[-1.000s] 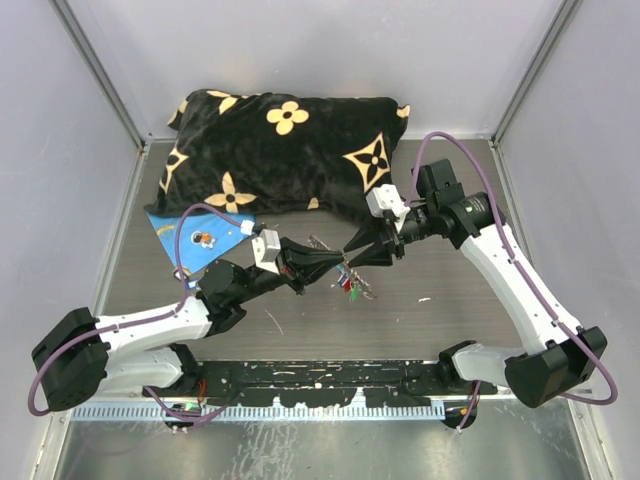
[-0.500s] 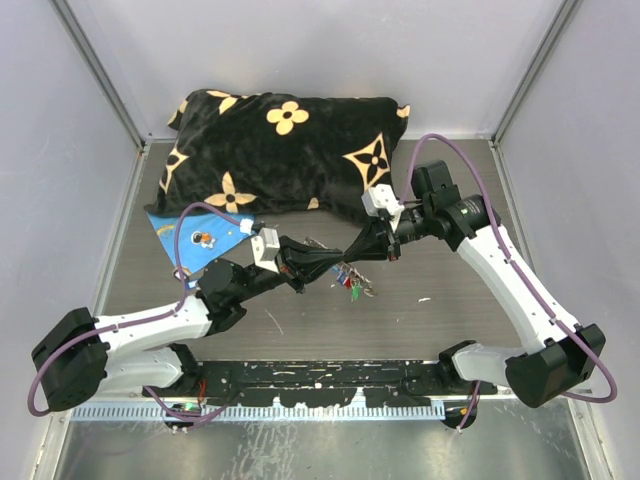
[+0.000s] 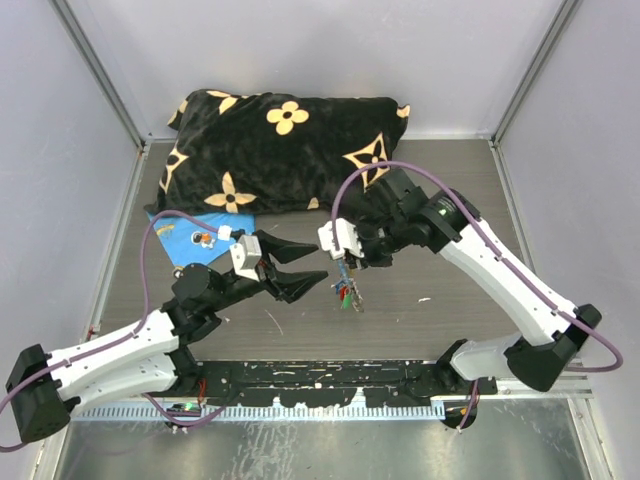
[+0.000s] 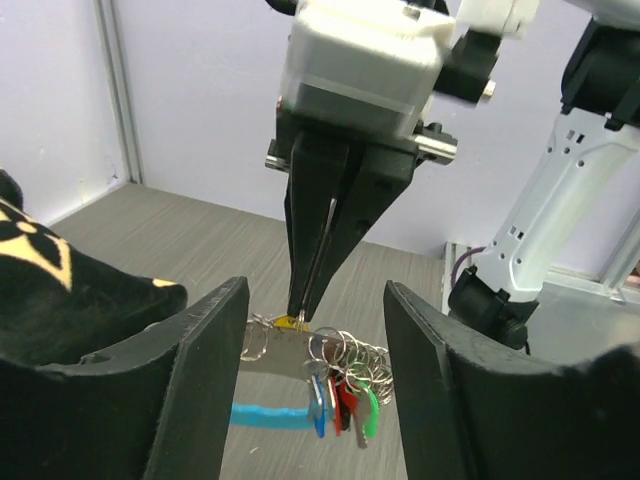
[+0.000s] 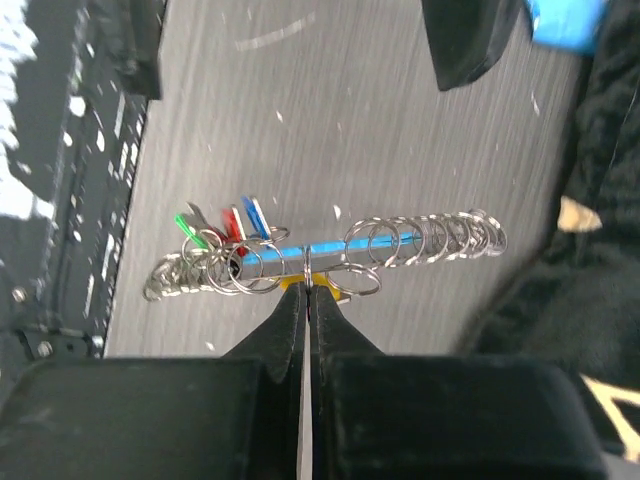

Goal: Remove the keys from the keyring
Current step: Remove the key from the keyring.

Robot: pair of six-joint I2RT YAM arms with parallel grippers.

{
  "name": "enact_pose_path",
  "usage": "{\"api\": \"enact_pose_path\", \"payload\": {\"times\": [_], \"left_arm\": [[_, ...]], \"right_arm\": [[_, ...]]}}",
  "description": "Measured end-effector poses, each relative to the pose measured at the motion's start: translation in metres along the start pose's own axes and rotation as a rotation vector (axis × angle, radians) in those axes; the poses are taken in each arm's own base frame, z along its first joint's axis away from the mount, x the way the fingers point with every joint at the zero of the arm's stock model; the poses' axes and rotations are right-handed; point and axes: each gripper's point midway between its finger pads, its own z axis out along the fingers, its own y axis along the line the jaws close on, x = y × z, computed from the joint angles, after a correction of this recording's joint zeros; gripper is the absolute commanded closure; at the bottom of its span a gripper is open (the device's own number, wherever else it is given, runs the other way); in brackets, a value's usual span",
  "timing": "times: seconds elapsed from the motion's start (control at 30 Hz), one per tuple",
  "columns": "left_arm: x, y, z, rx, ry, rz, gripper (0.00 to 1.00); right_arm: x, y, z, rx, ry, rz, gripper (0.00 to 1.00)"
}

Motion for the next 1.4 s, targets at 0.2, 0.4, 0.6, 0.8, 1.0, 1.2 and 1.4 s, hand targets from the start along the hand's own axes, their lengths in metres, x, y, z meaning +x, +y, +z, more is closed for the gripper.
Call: {"api": "enact_pose_path", "payload": {"times": [0.2, 0.4, 0.6, 0.8, 1.0, 1.2, 1.4], "left_arm": [[0.027, 0.005, -0.007, 0.003, 0.039, 0.065, 0.47], [0.089, 0.021, -0.006, -0.001, 0.134, 0.142, 0.51], [0.101, 0.034, 0.012, -0.012, 0.071, 0.221, 0.60], [0.113, 0.042, 0.036, -0.002, 0.051, 0.238, 0.65], [0.089, 0.041, 0.049, 0.014, -0.029, 0.262, 0.70], [0.084, 0.039, 0.049, 0.041, -0.044, 0.253, 0.72], [0.083, 0.039, 0.047, 0.067, -0.042, 0.225, 0.71]], "right_arm": [[0.022, -0.015, -0.001, 0.022, 0.305, -0.051, 0.99], [0.051, -0.027, -0.002, 0.024, 0.541, -0.074, 0.99], [0.053, -0.030, -0.011, 0.022, 0.580, -0.091, 0.99], [0.051, -0.027, -0.012, 0.007, 0.571, -0.094, 0.99], [0.045, -0.023, -0.012, -0.006, 0.535, -0.101, 0.99], [0.035, -0.024, -0.014, -0.005, 0.481, -0.098, 0.99], [0.033, -0.024, -0.018, 0.003, 0.459, -0.090, 0.99]]}}
